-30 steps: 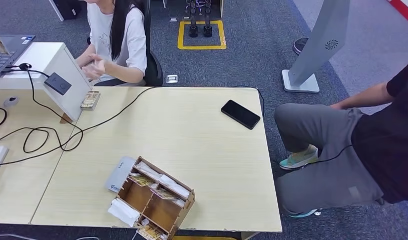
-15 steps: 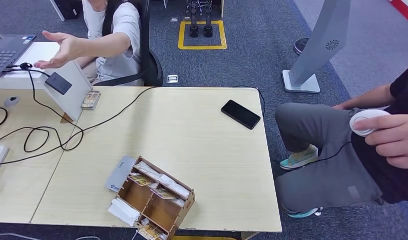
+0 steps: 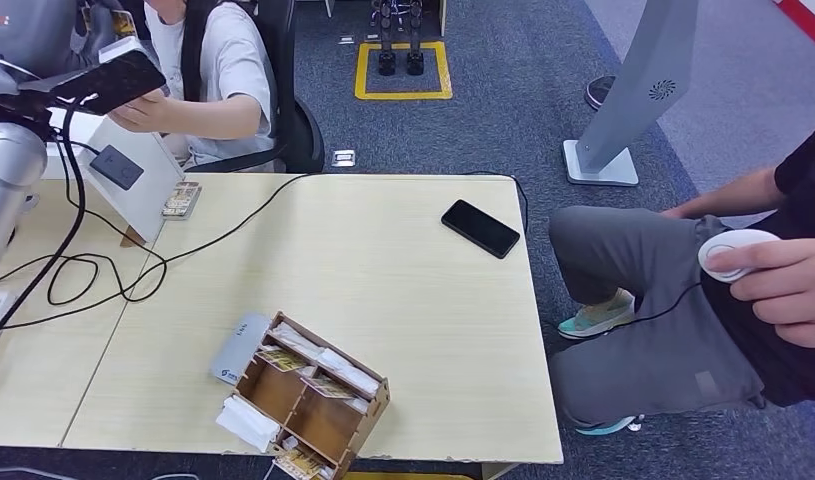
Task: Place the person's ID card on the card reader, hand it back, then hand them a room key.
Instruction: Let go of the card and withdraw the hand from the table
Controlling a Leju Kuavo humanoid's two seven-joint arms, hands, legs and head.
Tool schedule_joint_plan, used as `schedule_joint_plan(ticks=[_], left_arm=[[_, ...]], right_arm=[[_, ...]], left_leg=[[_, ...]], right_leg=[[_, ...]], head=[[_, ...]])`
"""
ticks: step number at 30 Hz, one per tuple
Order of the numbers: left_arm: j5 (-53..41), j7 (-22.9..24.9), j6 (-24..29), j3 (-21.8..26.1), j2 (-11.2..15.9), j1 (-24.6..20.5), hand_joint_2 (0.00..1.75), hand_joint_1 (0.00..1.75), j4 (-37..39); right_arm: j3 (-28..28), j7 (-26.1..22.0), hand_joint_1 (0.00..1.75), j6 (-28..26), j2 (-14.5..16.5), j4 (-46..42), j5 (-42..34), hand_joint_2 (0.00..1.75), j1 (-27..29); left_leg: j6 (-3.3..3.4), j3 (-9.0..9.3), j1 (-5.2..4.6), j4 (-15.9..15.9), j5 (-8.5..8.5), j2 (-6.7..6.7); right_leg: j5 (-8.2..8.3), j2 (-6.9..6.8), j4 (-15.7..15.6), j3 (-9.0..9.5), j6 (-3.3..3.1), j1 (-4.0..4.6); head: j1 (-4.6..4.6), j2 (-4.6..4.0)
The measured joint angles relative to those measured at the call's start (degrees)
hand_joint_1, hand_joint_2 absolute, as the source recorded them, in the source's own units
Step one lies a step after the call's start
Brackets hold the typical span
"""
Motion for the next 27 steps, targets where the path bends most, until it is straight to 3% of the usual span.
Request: schedule_joint_plan(ticks=[11, 23, 24, 27], left_arm=[[0.0, -0.11, -0.56, -1.63, -2.49, 0.01, 1.75, 1.75, 6.22], [-0.19, -0.12, -1.19, -1.89, -3.84, -0.14, 1.75, 1.56, 8.93], [-0.19, -0.12, -1.19, -1.91, -3.88, -0.14, 1.75, 1.35, 9.04], [-0.17, -0.19, -1.16, -1.95, -4.04, -0.13, 1.75, 0.18, 9.38]], right_arm=[[0.49, -0.09, 0.0, -0.06, 0.01, 0.19, -0.04, 1.75, 0.25], [0.55, -0.09, 0.0, -0.06, 0.03, 0.19, -0.13, 1.75, 0.19], [0.55, -0.09, 0.0, -0.06, 0.03, 0.19, -0.13, 1.75, 0.19], [0.55, -0.08, 0.0, -0.06, 0.03, 0.19, -0.14, 1.75, 0.2]], left_leg=[[0.0, -0.14, 0.01, -0.01, 0.0, 0.09], [0.0, -0.15, 0.01, -0.01, 0.0, 0.09], [0.0, -0.15, 0.01, -0.01, 0.0, 0.09], [0.0, -0.15, 0.01, -0.01, 0.0, 0.09]], right_leg=[[-0.01, 0.05, 0.0, -0.15, 0.0, 0.02], [0.0, 0.04, 0.0, -0.15, 0.0, 0.01], [0.0, 0.04, 0.0, -0.15, 0.0, 0.01], [0.0, 0.04, 0.0, -0.15, 0.0, 0.01]], head=[[-0.01, 0.0], [-0.01, 0.0], [-0.01, 0.0], [0.0, 0.0]])
